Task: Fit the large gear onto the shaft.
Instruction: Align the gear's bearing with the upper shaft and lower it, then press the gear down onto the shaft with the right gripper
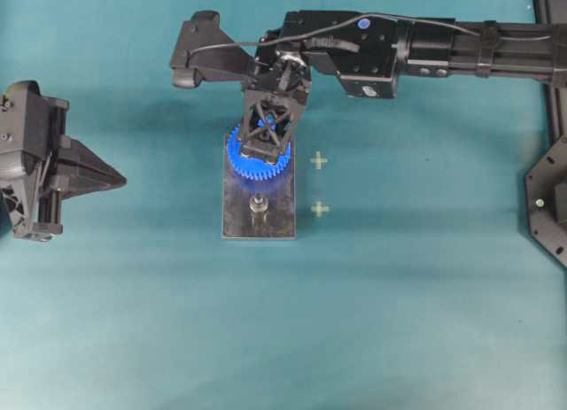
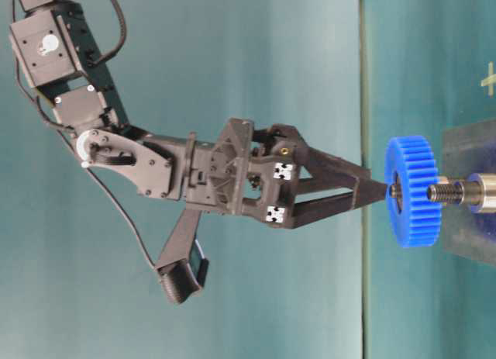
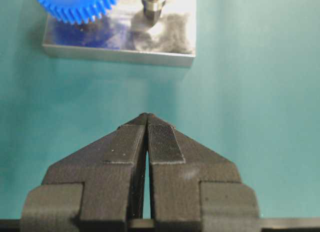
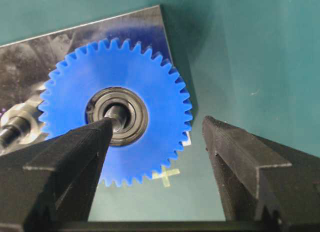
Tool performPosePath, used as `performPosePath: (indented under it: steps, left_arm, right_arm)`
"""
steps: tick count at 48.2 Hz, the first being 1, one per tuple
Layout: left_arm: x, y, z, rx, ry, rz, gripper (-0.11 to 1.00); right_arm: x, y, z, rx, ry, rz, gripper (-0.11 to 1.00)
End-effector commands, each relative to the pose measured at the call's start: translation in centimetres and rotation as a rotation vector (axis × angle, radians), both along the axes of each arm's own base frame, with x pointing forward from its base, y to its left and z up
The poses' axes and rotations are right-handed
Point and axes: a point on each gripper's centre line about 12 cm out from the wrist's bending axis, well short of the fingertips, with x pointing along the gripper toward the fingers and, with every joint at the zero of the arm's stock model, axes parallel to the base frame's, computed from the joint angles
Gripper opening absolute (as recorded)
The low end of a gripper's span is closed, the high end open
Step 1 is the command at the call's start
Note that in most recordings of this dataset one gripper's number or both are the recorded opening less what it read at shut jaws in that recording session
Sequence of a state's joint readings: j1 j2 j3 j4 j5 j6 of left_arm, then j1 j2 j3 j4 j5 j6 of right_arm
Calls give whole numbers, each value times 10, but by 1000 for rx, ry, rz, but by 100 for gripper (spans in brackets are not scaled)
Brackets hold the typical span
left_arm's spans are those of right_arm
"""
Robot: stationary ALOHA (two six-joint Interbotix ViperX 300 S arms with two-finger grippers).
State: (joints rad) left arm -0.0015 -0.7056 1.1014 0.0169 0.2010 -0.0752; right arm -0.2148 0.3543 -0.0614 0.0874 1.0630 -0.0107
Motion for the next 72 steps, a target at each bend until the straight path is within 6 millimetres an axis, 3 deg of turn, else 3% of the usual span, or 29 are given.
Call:
performPosePath:
  steps: [1,23,43,54,59,72]
  left_arm:
    - [3,0,6,1,-21,-2,0]
    - [1,0,5,0,-18,-1,0]
    - [1,0,4,0,-17,-1,0]
    - [1,0,4,0,-17,-1,0]
    - [1,0,4,0,-18,-1,0]
    - [0,0,5,-1,-23,-1,0]
  right_arm:
    - [3,8,22,0,-51,20,81]
    - [-7,18,1,42,12,23,81]
    - [-6,18,3,40,-5,18,81]
    - [-2,17,16,30,-32,26,81]
    - [-3,17,31,21,-79,23,81]
    - [-29,22,61,15,-122,15,81]
